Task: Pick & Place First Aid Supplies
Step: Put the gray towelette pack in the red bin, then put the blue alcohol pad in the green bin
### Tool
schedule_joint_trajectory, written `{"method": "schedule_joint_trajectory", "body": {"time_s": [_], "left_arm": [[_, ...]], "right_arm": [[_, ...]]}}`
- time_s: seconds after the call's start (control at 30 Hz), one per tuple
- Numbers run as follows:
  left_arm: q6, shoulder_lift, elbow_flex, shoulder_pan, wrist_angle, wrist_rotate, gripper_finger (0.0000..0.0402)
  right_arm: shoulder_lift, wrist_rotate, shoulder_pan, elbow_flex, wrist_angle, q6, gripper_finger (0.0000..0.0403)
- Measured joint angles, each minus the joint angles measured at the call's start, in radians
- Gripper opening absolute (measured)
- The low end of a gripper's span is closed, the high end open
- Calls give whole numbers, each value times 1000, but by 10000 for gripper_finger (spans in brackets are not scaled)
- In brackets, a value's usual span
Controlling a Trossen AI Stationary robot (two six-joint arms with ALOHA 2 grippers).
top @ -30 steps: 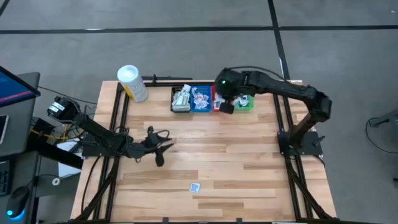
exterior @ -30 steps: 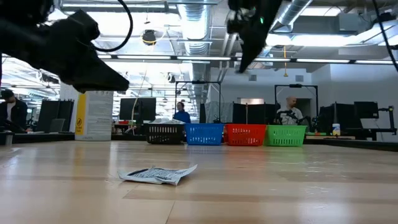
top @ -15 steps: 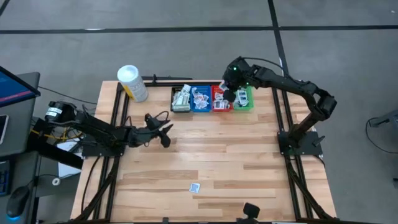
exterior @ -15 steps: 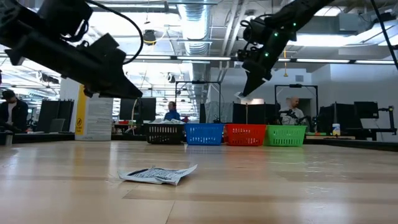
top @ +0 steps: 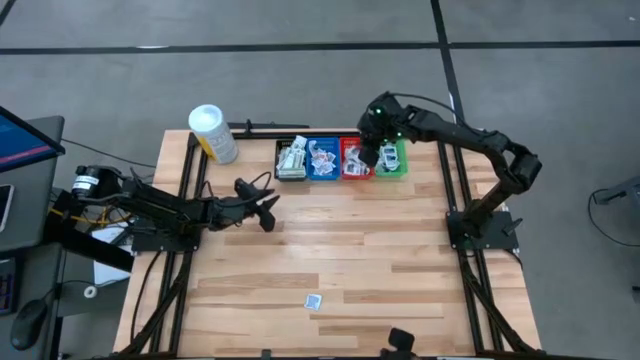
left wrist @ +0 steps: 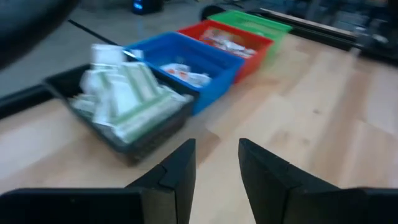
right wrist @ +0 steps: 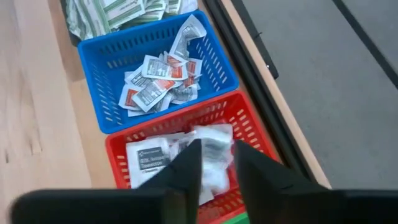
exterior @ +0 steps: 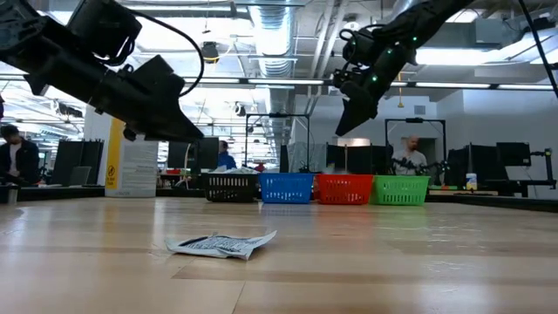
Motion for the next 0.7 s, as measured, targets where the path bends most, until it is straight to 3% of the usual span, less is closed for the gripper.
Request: {"method": "schedule_joint_trajectory", "body": {"time_s": [0.2, 0.4, 0.5, 0.7], "left_arm": [[0, 0, 0, 0, -1, 173, 121], [0, 0, 0, -1, -9, 329, 121], [-1, 0, 0, -12, -10, 357, 121], [-1, 0, 0, -72, -12, 378, 121]], "right_arm": [[0, -43, 44, 0, -21, 62, 152], [-1, -154, 227, 0, -27, 79, 168], [-1, -149, 351, 0, -6, 73, 164], [19, -3, 594, 2, 119, 71, 147]]}}
